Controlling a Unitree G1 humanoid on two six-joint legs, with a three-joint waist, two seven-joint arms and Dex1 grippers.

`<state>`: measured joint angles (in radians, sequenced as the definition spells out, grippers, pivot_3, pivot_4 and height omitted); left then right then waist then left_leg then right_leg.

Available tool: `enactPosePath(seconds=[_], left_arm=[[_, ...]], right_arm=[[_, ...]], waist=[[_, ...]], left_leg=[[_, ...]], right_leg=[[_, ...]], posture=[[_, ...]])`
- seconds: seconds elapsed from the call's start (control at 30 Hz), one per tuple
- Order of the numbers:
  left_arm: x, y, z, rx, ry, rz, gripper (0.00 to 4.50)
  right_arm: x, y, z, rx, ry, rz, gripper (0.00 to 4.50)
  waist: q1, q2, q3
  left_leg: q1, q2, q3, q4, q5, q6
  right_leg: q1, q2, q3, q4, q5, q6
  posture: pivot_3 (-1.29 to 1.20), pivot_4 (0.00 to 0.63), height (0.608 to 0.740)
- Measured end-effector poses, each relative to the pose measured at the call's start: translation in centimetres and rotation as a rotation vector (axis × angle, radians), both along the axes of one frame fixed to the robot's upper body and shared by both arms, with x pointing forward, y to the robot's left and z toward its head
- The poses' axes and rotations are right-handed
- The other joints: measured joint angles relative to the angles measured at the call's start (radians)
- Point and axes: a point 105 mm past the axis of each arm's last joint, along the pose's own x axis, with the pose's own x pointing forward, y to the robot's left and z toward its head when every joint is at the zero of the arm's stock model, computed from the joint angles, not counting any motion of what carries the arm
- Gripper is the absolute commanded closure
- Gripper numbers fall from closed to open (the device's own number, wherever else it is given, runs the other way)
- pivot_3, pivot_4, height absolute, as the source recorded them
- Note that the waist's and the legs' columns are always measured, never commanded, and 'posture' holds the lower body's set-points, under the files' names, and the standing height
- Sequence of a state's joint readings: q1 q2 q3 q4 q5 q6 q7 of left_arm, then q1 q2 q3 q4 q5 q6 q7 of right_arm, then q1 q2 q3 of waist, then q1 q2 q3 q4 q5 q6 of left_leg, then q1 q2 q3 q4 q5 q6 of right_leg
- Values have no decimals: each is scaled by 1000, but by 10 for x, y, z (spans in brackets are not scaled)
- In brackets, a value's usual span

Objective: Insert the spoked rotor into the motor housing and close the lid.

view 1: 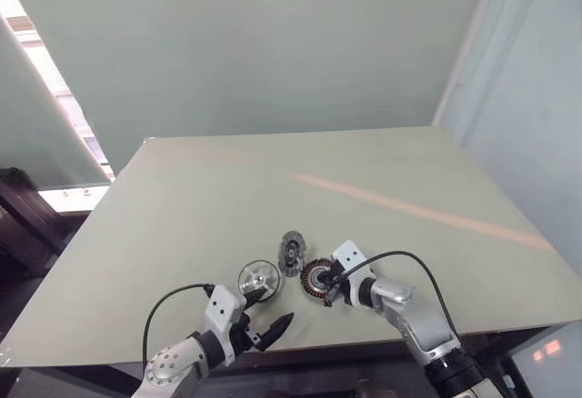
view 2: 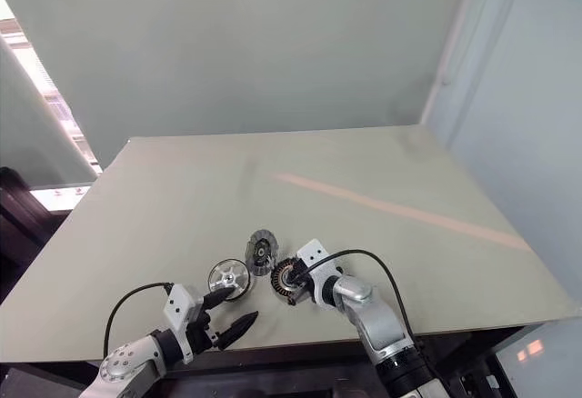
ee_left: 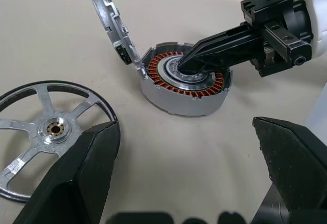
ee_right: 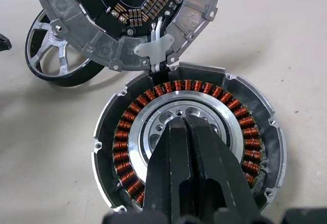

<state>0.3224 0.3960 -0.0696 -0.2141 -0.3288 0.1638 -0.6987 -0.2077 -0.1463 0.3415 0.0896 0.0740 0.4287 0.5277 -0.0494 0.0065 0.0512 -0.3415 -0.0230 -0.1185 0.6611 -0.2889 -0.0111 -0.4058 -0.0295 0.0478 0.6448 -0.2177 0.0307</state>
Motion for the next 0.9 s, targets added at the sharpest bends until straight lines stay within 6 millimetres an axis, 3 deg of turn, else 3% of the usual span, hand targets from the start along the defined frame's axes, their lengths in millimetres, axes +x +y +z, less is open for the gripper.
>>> enactPosePath(seconds=[0.23, 0.53, 0.67, 0.9], left_arm=[[-1, 0, -1, 0, 3, 1, 0], [-4, 3, -3, 0, 18, 12, 0], [-5, 5, -4, 3, 22, 20, 0], [-5, 6, -4, 2, 25, 23, 0]], right_arm=[[2, -2, 3, 6, -15, -13, 4457], [4, 1, 25, 38, -86, 0, 4457], [4, -1, 28, 27, -88, 7, 3589], [1, -3, 30, 25, -71, 36, 1106]], waist=[[0, 0, 0], [0, 0, 0], [0, 0, 0], [0, 0, 0]], left_leg=[[0, 0, 0, 0, 0, 0], [0, 0, 0, 0, 0, 0], [0, 0, 0, 0, 0, 0], [0, 0, 0, 0, 0, 0]], right_leg=[[0, 0, 0, 0, 0, 0], [0, 0, 0, 0, 0, 0], [0, 0, 0, 0, 0, 0], [0, 0, 0, 0, 0, 0]], posture=[[0, 0, 740], [0, 0, 740], [0, 0, 740], [0, 0, 740]])
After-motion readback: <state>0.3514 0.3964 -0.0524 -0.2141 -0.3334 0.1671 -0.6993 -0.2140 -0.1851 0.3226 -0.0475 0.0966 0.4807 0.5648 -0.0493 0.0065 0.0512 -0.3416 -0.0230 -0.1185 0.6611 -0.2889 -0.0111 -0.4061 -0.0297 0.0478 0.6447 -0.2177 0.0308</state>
